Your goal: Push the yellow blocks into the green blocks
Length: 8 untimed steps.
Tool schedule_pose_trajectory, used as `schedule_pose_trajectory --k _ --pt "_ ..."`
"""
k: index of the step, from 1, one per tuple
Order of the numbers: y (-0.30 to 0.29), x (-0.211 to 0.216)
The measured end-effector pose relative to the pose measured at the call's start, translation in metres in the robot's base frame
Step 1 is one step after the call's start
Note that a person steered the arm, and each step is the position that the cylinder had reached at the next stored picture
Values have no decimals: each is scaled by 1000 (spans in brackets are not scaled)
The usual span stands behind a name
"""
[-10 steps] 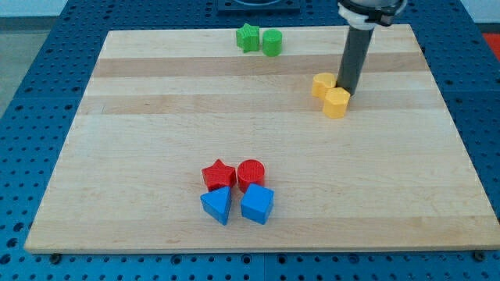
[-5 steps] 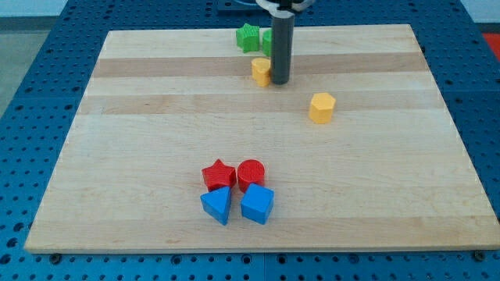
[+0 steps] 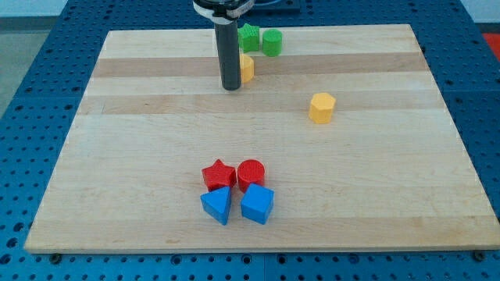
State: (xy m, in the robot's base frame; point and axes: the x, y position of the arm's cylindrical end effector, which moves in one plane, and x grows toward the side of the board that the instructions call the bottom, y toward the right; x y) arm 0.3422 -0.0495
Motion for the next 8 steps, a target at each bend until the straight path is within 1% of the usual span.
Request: schedule_pose_trajectory --k 2,3,4,6,7,8 --pt "7 -11" --pt "19 2" --pt "27 4" --pt "27 -35" --pt "27 -43" --pt "27 -10"
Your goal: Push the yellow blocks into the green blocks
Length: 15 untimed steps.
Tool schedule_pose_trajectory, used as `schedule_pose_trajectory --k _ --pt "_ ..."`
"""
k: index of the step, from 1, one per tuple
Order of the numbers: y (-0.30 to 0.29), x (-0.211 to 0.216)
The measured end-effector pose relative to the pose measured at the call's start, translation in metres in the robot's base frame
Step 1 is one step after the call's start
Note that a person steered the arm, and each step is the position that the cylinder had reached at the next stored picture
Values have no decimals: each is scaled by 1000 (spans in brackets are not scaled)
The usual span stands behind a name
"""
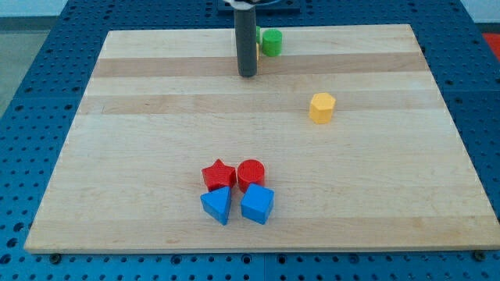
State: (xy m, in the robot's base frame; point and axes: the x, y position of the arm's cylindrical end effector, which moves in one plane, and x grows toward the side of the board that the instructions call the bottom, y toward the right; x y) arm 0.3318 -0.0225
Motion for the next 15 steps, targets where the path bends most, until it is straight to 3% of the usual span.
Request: schedule_pose_trajectory --k 2,3,4,5,6,9,15 --pt "18 96" --pt "58 124" --pt "119 124" --pt "154 114" --pt "150 99" --pt "82 80" --pt "44 1"
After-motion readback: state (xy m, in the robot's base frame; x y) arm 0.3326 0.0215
